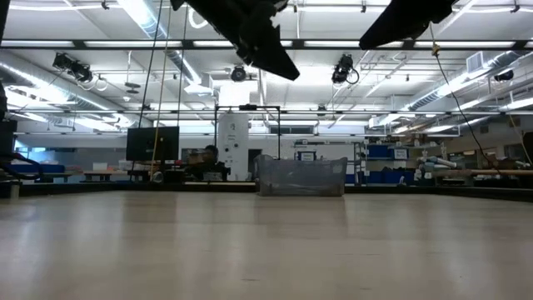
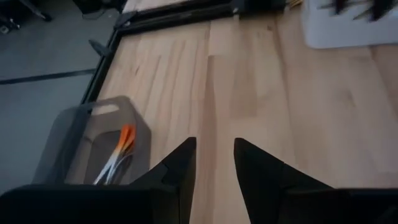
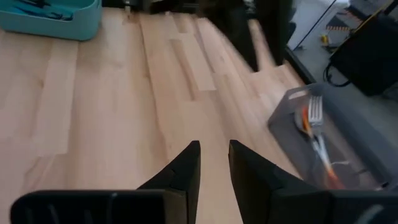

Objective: Sort silverware by color (type)
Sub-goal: Return to Home Position

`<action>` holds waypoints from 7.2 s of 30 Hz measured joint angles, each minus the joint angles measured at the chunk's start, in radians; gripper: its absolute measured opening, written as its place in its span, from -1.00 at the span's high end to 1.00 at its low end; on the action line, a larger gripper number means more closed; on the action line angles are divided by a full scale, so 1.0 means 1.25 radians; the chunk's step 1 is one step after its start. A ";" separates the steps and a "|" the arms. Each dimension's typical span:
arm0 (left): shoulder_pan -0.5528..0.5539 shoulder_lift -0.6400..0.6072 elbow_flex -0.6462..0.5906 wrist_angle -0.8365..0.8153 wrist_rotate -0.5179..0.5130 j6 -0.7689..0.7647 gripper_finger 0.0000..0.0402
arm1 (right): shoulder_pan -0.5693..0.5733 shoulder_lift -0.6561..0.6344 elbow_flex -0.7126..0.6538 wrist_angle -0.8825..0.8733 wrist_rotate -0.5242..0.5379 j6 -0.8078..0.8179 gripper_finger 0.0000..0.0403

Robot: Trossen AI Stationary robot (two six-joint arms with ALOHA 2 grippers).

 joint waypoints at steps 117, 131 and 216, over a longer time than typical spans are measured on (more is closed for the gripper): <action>0.058 -1.098 -0.764 0.226 0.159 -0.151 0.66 | -0.233 -0.976 -0.304 -0.033 -0.303 0.014 0.55; 0.058 -1.301 -0.891 0.225 0.076 -0.187 0.66 | -0.233 -0.976 -0.405 0.059 -0.323 0.007 0.55; 0.031 -1.315 -1.009 0.302 0.040 -0.123 0.66 | -0.232 -0.976 -0.709 0.479 -0.212 -0.076 0.55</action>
